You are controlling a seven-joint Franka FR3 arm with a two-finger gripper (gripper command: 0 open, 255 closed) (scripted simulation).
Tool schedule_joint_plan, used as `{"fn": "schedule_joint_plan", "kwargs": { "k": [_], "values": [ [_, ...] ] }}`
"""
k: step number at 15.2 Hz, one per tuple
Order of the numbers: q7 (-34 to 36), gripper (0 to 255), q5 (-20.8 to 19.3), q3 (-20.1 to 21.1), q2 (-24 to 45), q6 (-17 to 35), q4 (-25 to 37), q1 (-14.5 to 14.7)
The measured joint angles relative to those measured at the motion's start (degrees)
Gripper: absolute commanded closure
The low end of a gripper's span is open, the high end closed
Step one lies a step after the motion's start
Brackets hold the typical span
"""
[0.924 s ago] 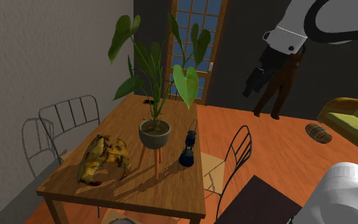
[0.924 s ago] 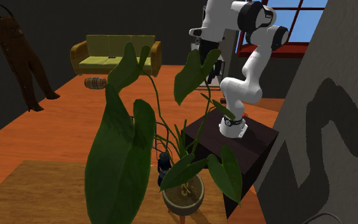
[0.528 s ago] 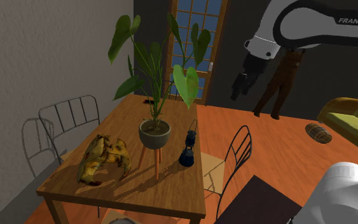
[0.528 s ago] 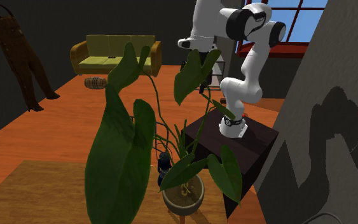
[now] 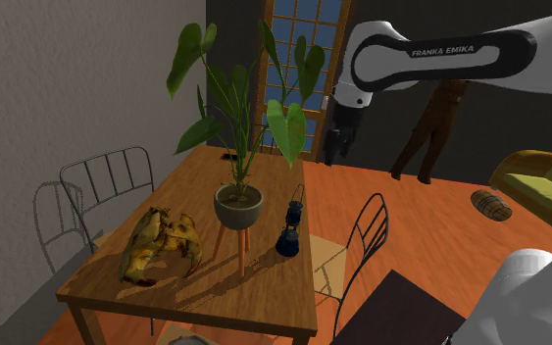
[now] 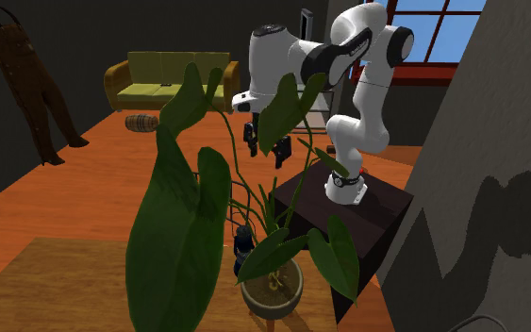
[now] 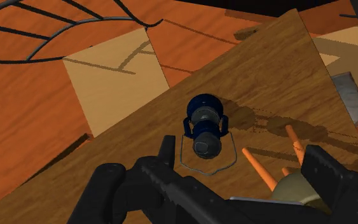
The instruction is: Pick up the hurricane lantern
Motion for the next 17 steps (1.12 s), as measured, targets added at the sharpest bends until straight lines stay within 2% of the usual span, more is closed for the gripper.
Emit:
{"fn": "schedule_joint_plan", "kwargs": {
  "k": [6,15,17],
  "values": [
    [-3.39,0,0.6,-0.3,14.9,0.26,8.03,0.59],
    [-7.64,0,0.95,0.44,37.06,-3.61,24.41,0.77],
    [-8.13,0,0.91,0.54,39.79,-3.58,26.02,0.7]
  ]
}}
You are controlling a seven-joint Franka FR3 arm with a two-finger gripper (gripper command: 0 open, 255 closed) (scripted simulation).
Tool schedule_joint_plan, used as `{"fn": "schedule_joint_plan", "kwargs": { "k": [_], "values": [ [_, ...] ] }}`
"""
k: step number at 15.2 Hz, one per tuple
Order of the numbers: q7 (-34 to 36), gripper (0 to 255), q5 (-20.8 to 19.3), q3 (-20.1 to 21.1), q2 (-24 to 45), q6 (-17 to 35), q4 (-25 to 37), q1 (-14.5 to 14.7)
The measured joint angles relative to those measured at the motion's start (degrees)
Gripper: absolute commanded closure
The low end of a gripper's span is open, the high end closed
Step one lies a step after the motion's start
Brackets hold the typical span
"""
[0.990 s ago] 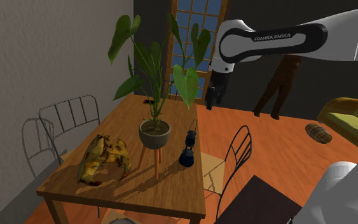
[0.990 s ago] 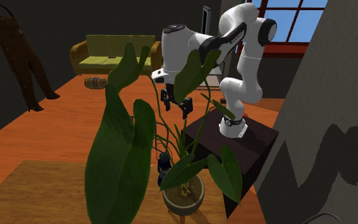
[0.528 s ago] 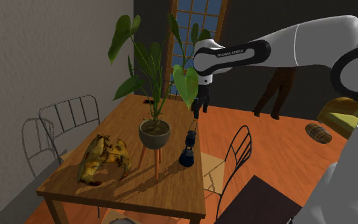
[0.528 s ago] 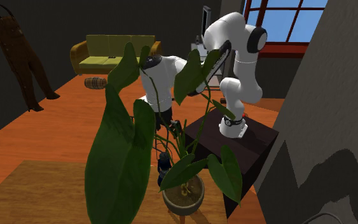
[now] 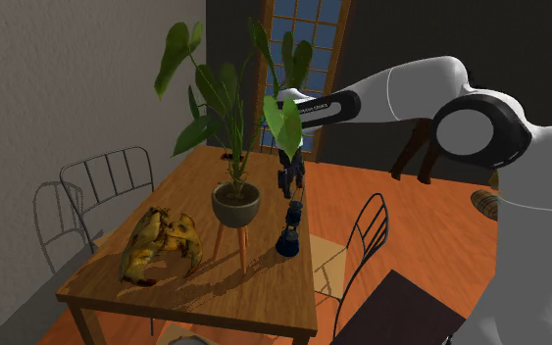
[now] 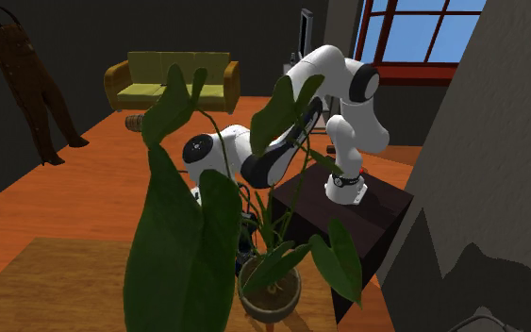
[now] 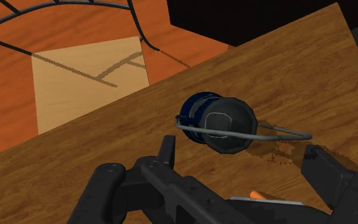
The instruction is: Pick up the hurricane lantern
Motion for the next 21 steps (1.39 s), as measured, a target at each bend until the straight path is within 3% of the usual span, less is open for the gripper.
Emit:
{"fn": "schedule_joint_plan", "kwargs": {
  "k": [7,8,21],
  "values": [
    [-0.11,0,0.08,0.02,2.22,3.96,-2.03,-0.13],
    [-0.08,255,0.1,0.03,2.38,4.18,-2.09,-0.13],
    [-0.13,255,0.05,0.03,1.92,3.13,-1.59,-0.08]
  ]
}}
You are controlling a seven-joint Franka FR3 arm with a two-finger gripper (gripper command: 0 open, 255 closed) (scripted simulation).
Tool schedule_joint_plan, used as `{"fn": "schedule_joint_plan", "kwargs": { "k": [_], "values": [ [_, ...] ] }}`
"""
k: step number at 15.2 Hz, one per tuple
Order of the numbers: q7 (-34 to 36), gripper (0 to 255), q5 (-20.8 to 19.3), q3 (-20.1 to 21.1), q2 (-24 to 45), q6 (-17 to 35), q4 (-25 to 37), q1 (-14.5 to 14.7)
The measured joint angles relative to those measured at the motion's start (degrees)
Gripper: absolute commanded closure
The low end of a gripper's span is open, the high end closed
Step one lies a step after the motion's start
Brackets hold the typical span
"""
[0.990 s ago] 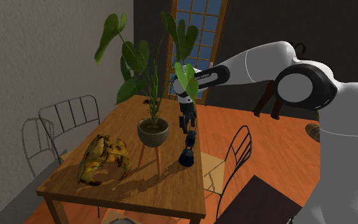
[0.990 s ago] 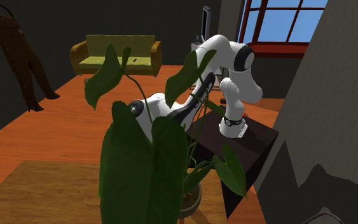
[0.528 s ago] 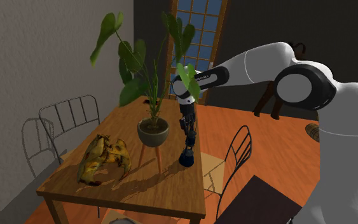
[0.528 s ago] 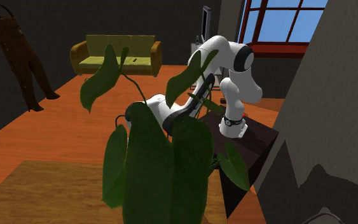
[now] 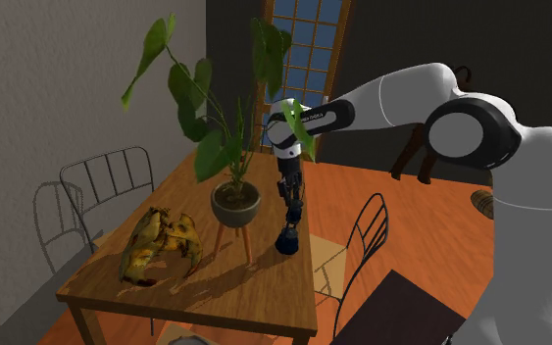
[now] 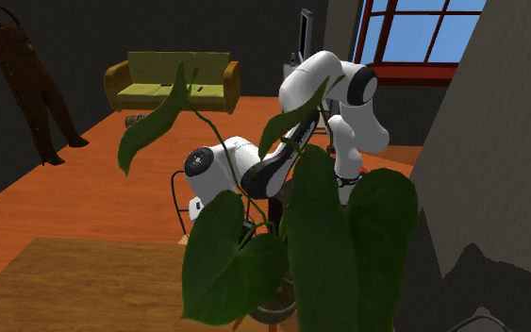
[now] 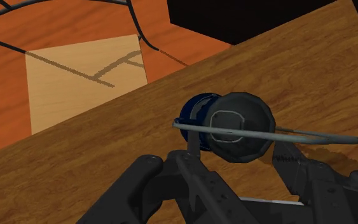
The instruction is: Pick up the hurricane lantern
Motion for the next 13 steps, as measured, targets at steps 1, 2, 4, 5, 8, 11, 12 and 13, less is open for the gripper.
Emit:
{"fn": "schedule_joint_plan", "kwargs": {
  "k": [1,2,4,5,8,11,12,13],
  "values": [
    [0.03,255,0.0,0.01,-0.11,-0.61,0.48,0.04],
    [-0.03,255,-0.01,0.0,-0.22,-1.2,0.97,0.02],
    [-0.02,255,-0.04,-0.01,-0.89,-2.56,1.67,0.07],
    [0.0,255,-0.04,0.01,-1.11,-3.35,2.23,0.11],
    [-0.02,255,-0.1,-0.01,-1.91,-5.16,3.25,0.16],
    [-0.16,255,-0.15,-0.06,-2.52,-7.32,4.81,0.13],
    [-0.16,255,-0.15,-0.06,-2.69,-7.96,5.27,0.14],
    [-0.2,255,-0.17,-0.07,-2.83,-8.37,5.55,0.13]
  ]
}}
